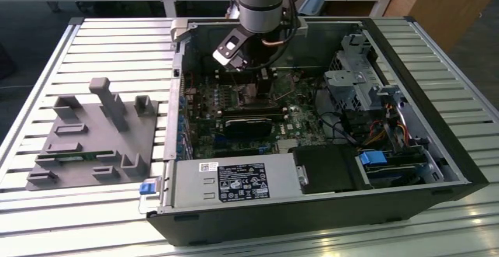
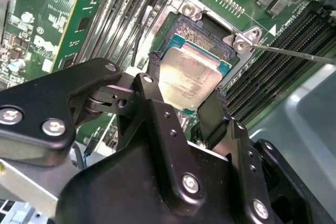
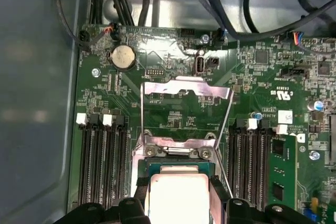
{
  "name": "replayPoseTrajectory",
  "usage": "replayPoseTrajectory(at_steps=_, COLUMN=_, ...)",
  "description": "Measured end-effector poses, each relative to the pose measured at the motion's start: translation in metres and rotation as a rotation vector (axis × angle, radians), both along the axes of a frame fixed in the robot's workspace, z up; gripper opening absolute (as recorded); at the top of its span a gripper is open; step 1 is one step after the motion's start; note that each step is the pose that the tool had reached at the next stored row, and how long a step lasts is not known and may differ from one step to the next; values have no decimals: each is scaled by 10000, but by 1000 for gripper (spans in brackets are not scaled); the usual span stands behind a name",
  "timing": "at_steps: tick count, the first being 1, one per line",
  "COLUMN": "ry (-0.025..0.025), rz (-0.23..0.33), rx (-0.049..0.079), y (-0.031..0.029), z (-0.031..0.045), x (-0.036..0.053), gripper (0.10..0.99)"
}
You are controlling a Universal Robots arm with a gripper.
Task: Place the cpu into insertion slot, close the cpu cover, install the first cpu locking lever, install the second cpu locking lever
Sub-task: 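Place the cpu into insertion slot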
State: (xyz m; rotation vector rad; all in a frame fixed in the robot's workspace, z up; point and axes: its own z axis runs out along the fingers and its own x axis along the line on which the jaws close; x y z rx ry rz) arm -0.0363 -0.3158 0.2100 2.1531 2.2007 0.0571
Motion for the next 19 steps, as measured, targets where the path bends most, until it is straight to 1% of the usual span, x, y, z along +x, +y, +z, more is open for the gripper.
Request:
replayPoseTrajectory(at_steps=3, ry=0, rz=-48, rx=0, y=1, z=-23, x=-27, gripper=537)
replayPoseTrajectory(at_steps=7, ry=0, rz=-114, rx=-6, y=1, z=-59, x=-30, gripper=537)
replayPoseTrajectory(at_steps=14, ry=-1, rz=-137, rx=-7, y=1, z=-67, x=-26, gripper=537)
replayPoseTrajectory(at_steps=19, ry=-1, rz=-145, rx=-6, y=1, z=-86, x=-20, gripper=537)
